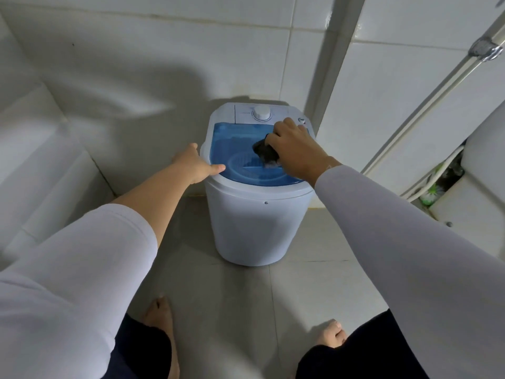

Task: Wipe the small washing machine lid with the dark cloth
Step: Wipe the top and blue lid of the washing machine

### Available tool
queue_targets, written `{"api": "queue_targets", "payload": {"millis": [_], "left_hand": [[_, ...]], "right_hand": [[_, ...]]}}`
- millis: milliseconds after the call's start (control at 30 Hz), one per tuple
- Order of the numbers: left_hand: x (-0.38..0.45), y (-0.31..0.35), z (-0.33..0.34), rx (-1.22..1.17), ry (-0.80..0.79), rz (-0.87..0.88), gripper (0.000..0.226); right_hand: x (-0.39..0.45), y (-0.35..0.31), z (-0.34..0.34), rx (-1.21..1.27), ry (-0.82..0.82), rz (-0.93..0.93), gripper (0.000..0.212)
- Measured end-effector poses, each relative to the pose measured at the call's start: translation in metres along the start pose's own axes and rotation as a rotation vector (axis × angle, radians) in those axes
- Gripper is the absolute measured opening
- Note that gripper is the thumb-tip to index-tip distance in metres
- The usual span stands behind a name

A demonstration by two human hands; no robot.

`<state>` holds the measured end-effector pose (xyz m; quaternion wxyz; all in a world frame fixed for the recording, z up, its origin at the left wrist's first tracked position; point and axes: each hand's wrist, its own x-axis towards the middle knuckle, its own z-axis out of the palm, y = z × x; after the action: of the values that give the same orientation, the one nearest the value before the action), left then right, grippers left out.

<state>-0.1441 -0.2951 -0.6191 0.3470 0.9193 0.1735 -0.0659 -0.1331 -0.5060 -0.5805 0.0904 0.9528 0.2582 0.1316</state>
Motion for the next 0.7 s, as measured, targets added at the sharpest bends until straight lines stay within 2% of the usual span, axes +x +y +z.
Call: {"api": "queue_targets", "payload": {"millis": [267,400,567,700], "left_hand": [[-0.002,-0.006,-0.002,-0.082,-0.041,0.026,0.090],[-0.001,-0.007,-0.002,-0.080,-0.043,0.043,0.090],[0.003,-0.010,-0.001,-0.073,-0.043,0.041,0.093],[0.003,-0.007,0.001,-0.085,-0.053,0.047,0.095]], "right_hand": [[-0.001,0.004,-0.002,-0.053,-0.113,-0.118,0.041],[0.009,0.002,-0.012,-0.189,-0.194,-0.192,0.043],[0.028,-0.012,-0.016,-0.438,-0.260,-0.293,0.031],[0.034,-0.020,-0.018,-0.544,-0.312,-0.294,0.030]]}}
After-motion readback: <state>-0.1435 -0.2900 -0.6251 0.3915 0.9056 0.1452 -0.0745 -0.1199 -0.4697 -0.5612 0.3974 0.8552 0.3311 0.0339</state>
